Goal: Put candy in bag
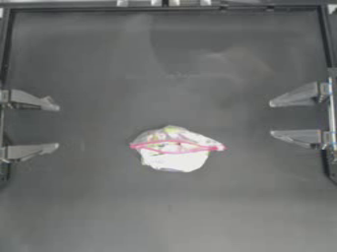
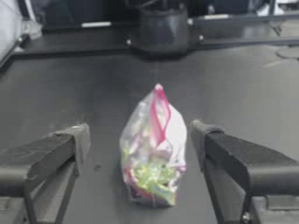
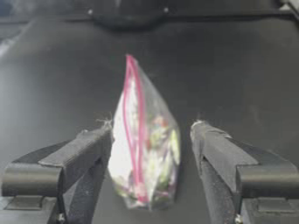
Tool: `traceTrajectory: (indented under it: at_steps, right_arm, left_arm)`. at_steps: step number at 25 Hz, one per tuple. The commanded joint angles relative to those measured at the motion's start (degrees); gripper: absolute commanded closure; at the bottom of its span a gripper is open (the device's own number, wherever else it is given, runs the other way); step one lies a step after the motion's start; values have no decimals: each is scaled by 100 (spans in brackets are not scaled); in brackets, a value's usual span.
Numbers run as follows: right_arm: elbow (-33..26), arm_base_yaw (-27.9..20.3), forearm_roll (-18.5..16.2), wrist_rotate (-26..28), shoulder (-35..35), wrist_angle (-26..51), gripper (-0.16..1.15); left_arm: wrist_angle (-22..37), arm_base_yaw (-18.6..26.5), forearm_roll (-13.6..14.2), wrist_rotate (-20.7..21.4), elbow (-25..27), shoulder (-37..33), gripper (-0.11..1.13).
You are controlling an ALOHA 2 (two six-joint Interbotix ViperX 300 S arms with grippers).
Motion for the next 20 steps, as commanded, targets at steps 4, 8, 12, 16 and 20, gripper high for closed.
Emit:
traceTrajectory:
  at_steps: [4, 8, 12, 16, 20]
  right_arm:
    - [-70, -9, 9, 9, -62, -26, 9]
    - [-53, -9, 18, 9, -185, -18, 9]
    - [-44, -9, 18, 9, -308, -18, 9]
    - [9, -9, 18, 9, -369, -53, 9]
    - [62, -9, 0, 18, -448, -62, 9]
  left_arm:
    - [0, 9, -9, -9, 35, -255, 3]
    - [70, 9, -9, -9, 88, -466, 3]
    - [211, 9, -9, -9, 123, -703, 3]
    - [264, 9, -9, -9, 149, -853, 3]
    - [308, 9, -9, -9, 149, -905, 3]
